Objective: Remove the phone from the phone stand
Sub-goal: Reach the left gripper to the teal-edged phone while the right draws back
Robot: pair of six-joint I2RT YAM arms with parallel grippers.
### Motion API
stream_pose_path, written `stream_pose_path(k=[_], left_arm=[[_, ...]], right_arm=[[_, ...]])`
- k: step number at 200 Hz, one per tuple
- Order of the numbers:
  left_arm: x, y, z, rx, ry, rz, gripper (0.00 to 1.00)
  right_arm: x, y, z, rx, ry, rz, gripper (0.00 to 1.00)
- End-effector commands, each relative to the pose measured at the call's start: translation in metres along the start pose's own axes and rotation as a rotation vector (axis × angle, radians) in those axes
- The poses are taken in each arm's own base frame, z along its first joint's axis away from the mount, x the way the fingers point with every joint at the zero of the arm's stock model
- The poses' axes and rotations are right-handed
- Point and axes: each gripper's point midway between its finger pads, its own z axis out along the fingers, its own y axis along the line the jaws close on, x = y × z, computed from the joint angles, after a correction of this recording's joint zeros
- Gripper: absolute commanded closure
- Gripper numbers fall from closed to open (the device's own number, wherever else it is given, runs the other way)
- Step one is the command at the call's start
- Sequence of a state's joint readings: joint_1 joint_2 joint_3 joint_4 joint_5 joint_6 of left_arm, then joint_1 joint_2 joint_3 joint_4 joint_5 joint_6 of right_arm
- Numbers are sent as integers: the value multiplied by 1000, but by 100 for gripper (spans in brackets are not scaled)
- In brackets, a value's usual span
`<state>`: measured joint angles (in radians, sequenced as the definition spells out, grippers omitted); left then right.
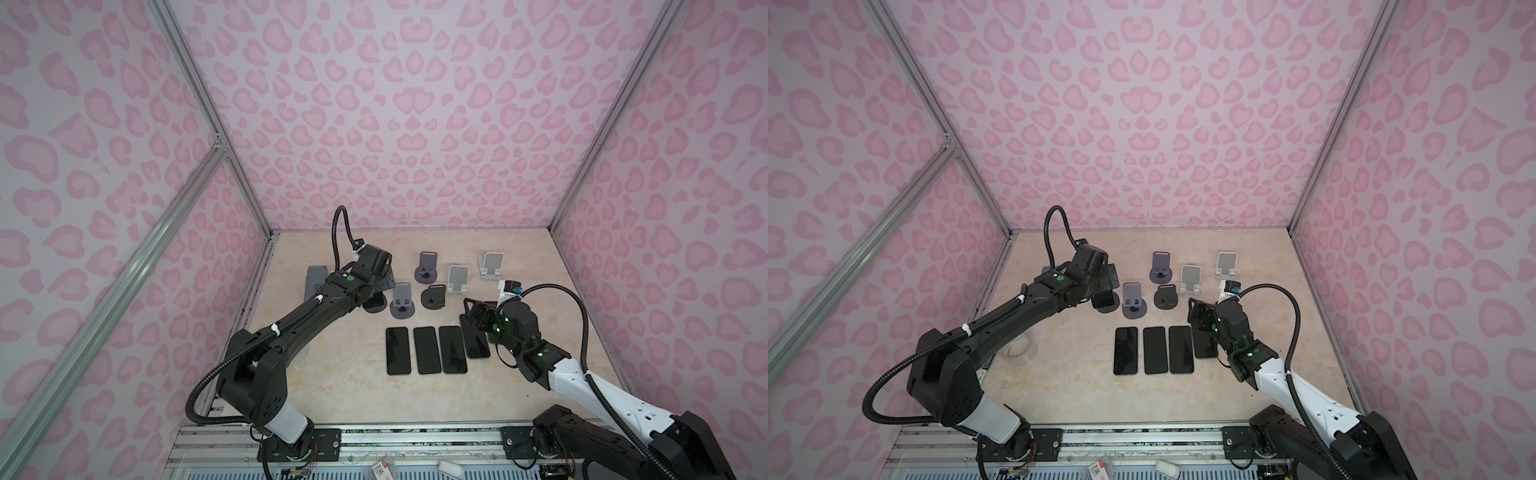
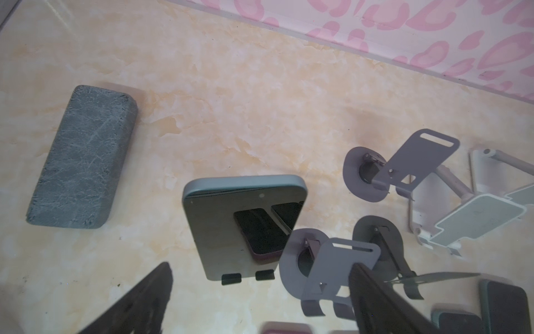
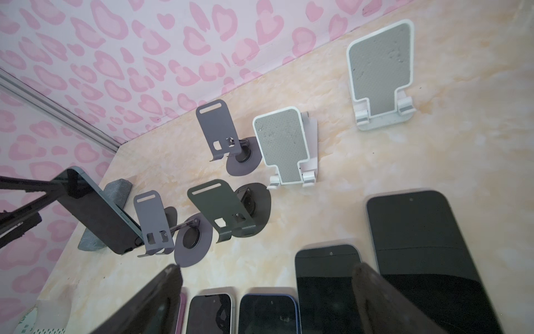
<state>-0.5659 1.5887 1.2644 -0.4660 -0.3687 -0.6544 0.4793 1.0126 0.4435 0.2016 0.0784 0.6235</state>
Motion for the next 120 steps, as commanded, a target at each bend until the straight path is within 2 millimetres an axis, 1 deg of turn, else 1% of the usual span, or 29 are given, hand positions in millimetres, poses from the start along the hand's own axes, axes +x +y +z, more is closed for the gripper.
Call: stream_pose_path(k=[1, 29, 58, 96, 120], left_arm=[[1, 9, 7, -63, -8, 1, 2], [7, 16, 16, -118, 11, -1, 2], [11, 8, 25, -91, 27, 15, 2], [15, 3, 36, -87, 42, 35, 2], [18, 4, 43, -104, 45, 34, 2]], right_arm=[[-7, -2, 0, 2, -52, -6, 5], [-1, -5, 3, 9, -44, -5, 5], [1, -8, 5, 19, -42, -30, 5], [0, -11, 3, 34, -51, -36, 5], [2, -12, 4, 36, -44, -36, 5]])
